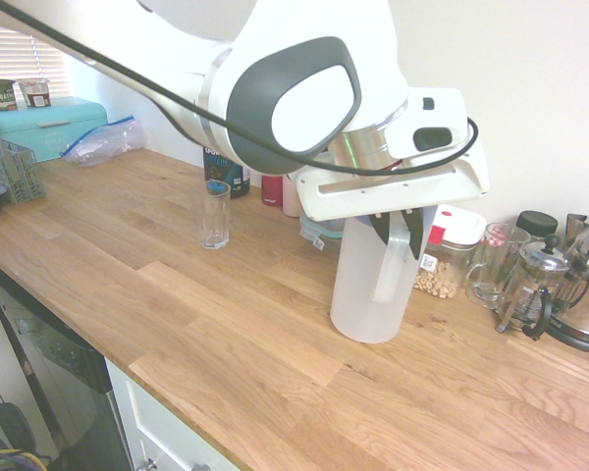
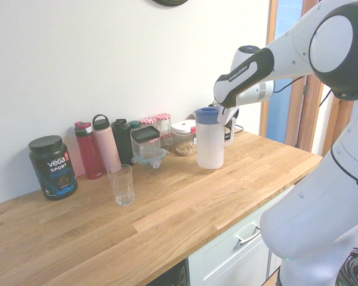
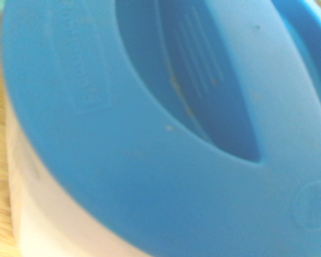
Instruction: Pour me some water
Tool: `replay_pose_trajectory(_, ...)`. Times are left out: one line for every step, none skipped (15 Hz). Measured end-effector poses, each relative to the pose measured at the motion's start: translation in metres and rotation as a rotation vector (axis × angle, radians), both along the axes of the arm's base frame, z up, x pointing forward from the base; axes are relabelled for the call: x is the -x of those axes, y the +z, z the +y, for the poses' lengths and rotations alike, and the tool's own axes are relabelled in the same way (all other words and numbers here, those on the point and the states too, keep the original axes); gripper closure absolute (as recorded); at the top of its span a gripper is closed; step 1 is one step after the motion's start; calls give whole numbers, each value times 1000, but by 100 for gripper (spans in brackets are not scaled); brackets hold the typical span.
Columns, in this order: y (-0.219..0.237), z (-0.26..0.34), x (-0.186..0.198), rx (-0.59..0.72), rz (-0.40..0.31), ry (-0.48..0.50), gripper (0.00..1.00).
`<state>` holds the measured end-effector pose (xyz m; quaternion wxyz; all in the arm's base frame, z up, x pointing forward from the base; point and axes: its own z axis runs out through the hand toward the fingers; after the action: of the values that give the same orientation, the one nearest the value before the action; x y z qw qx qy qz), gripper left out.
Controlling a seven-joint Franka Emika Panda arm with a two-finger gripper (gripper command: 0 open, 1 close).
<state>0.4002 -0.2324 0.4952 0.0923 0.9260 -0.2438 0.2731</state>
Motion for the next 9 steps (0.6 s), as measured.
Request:
replay_pose_trajectory(-3, 1, 2, 21, -9, -9, 100)
replay_pose_trajectory(-8, 3, 4, 32, -15, -16, 100)
replay_pose_trajectory(-12, 4, 6, 36, -23, -19, 100)
replay_pose_trajectory(-16, 6, 7, 35, -28, -21, 100)
replay_pose_trajectory(-20, 7, 10, 31, -27, -26, 0)
replay_pose_trajectory(-21, 8, 11, 24, -30, -38, 0)
replay_pose_trajectory(-22, 9, 12, 16, -31, -49, 0)
replay_pose_trajectory(-22, 8, 13, 8, -33, -55, 0)
replay_pose_trajectory(-22, 8, 13, 4, -33, -60, 0)
